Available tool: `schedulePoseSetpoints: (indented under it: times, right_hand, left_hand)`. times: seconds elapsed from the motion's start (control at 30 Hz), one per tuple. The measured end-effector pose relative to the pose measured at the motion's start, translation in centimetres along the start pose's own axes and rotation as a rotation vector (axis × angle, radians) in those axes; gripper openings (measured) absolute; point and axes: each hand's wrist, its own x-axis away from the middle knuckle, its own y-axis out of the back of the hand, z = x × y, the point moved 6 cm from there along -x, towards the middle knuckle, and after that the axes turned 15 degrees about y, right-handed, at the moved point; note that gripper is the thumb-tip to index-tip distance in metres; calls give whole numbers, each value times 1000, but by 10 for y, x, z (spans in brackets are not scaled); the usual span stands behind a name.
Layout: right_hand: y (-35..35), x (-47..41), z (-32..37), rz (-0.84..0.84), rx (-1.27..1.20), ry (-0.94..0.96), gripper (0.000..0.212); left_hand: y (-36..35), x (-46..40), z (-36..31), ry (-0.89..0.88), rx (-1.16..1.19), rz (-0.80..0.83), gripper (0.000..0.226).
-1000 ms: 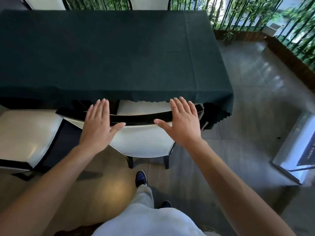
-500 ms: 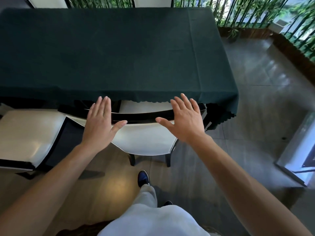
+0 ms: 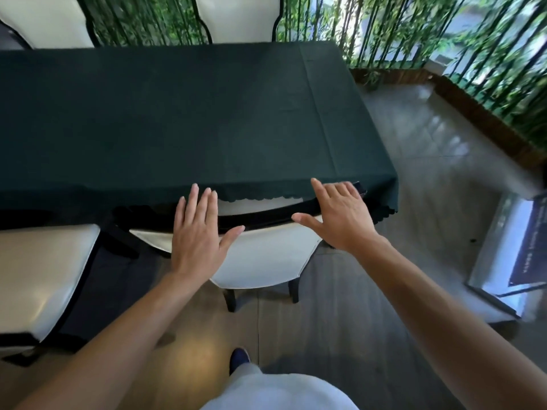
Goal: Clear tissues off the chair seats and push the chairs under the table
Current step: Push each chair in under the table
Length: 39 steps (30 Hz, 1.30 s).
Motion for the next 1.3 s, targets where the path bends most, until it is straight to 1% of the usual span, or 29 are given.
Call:
schedulePoseSetpoints:
  times: [0.27, 0.47, 0.67, 0.77, 0.8, 0.9, 0.97, 1.1, 1.3]
  right_hand:
    - [-5, -35, 53, -12, 6, -80, 107]
    - [-2, -36, 59, -15, 29, -97, 107]
    - [1, -43, 63, -11, 41, -109, 114]
    - [-7, -42, 72, -120, 18, -141, 105]
    - [-12, -42, 76, -179, 14, -152, 101]
    - [-19, -42, 90, -493, 31, -160, 88]
    - [-21, -45, 93, -608, 66, -123, 85]
    - [-17, -60, 77, -668, 101, -68, 83]
    - [2, -96, 29, -703, 97, -21, 77]
  left_hand:
    - [-10, -40, 63, -83, 17, 12, 96]
    - [-10, -40, 68, -98, 111, -51, 95]
    - [-5, -41, 81, -179, 191, -101, 85]
    - [-6, -49, 87, -166, 190, -103, 83]
    - [-7, -51, 90, -167, 185, -103, 83]
    - [-12, -56, 97, -184, 176, -118, 83]
    - [-13, -61, 100, -181, 176, -122, 84]
    - [-13, -78, 95, -167, 174, -132, 83]
    - [-5, -122, 67, -136, 151, -144, 83]
